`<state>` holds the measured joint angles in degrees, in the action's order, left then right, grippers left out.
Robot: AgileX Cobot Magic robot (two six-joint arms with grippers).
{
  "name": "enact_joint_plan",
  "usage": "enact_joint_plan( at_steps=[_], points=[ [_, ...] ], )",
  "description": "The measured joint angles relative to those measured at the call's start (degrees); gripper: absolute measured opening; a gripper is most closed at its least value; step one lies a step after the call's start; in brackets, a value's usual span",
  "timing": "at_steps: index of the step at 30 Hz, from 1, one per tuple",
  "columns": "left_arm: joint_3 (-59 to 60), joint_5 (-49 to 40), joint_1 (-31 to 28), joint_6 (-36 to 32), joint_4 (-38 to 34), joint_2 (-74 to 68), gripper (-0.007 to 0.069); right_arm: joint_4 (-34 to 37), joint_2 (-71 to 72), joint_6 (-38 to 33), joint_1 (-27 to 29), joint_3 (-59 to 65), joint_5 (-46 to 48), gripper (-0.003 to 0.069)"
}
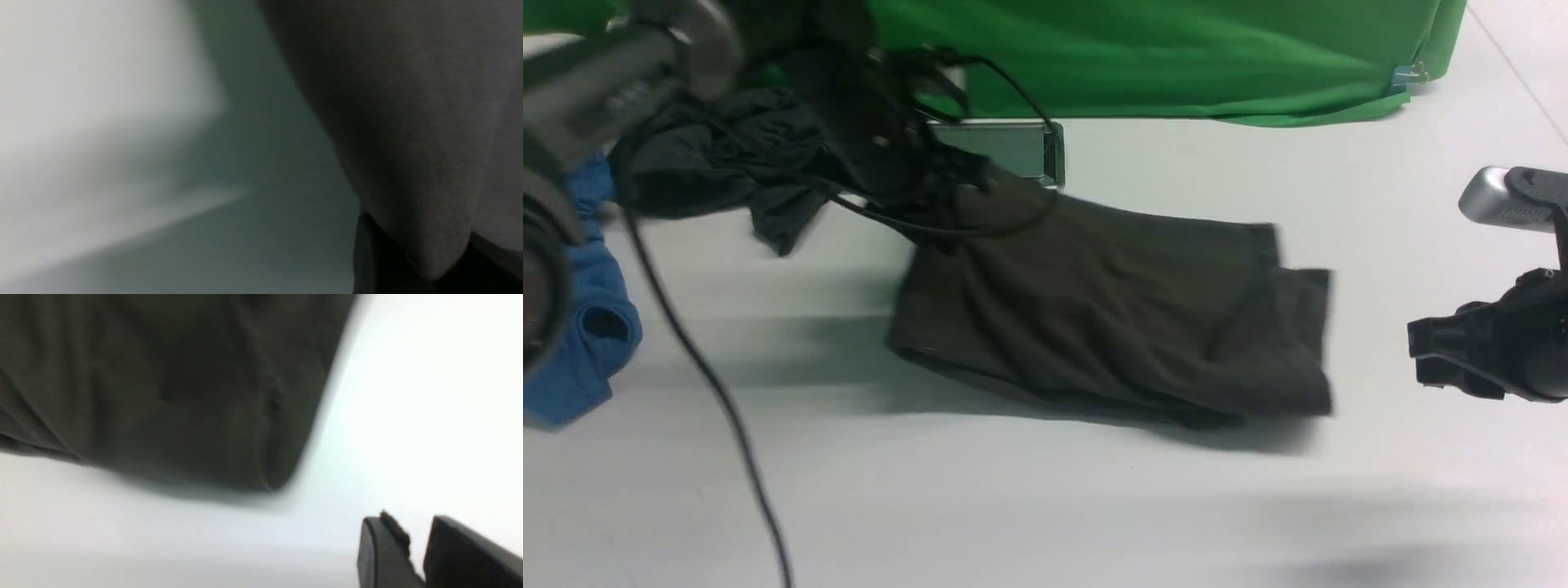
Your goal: Fold a long-sleeved shirt on a white desktop.
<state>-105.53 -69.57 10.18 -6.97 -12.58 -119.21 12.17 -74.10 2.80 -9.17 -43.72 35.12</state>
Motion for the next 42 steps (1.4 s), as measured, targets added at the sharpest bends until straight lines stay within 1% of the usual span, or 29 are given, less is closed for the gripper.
enact_joint_plan(
  at_steps=[5, 10, 12, 15, 18, 19, 20, 21, 22, 24, 26, 28, 32, 36, 40, 42],
  points=[
    [1.43, -0.26, -2.41, -0.67, 1.85, -0.02, 0.0109, 0.0, 0.0, 0.0, 0.0, 0.0, 0.0, 0.0167],
    [8.22, 0.39, -2.58, -0.54, 4.5, -1.26, 0.0111, 0.0, 0.0, -0.05, 0.0, 0.0, -0.31, 0.0179],
    [11.5, 2.11, -2.61, 0.69, 6.2, -1.62, 0.0125, 0.0, 0.0, -0.23, 0.0, 0.0, -0.51, 0.0185],
    [14.74, 5.19, -2.55, 4.91, 9.65, -1.68, 0.0181, 0.0, 0.0, -0.28, 0.0, 0.0, -0.75, 0.0191],
    [15.06, 6.92, -2.49, 7.82, 11.81, -1.0, 0.0287, 0.0, 0.01, -0.45, 0.0, 0.26, -1.47, 0.0204],
    [15.12, 7.81, -2.49, 8.51, 12.13, -0.65, 0.0346, 0.0, 0.01, -0.74, 0.0, 0.4, -1.82, 0.0209],
    [15.18, 8.81, -2.49, 8.73, 12.58, -0.24, 0.0388, 0.0, 0.01, -1.0, 0.0, 0.45, -2.1, 0.0212],
    [15.18, 9.15, -2.54, 8.79, 12.58, -0.09, 0.041, 0.0, 0.01, -1.1, 0.0, 0.54, -2.25, 0.0213],
    [15.18, 10.49, -2.54, 9.24, 12.26, 0.89, 0.0513, 0.0, 0.01, -1.56, 0.0, 0.72, -2.45, 0.022],
    [15.18, 11.12, -2.54, 9.87, 12.07, 1.91, 0.0615, 0.0, 0.01, -1.73, 0.0, 0.8, -2.3, 0.0224],
    [15.18, 10.9, -2.54, 10.05, 10.52, 3.28, 0.0666, 0.0, 0.01, -1.85, 0.0, 0.8, -2.25, 0.0228],
    [15.18, 10.39, -2.54, 9.7, 9.12, 4.45, 0.068, 0.0, 0.01, -2.8, 0.0, 0.8, -2.25, 0.023],
    [15.3, 7.74, -2.54, 7.8, 5.73, 8.58, 0.0693, 0.0, 0.01, -7.6, 0.0, 0.8, -2.31, 0.0236],
    [15.56, 5.99, -2.54, 6.97, 6.63, 15.24, 0.0693, 0.0, 0.06, -9.55, 0.0, 1.02, -3.01, 0.0238],
    [16.01, 5.1, -2.54, 6.97, 8.53, 24.12, 0.0694, 0.35, 0.07, -10.15, 0.0, 3.23, -8.44, 0.0238],
    [17.58, 4.34, -2.54, 6.2, 8.67, 29.29, 0.0694, 2.47, 0.18, -10.29, 0.0, 5.56, -12.38, 0.0234]
  ],
)
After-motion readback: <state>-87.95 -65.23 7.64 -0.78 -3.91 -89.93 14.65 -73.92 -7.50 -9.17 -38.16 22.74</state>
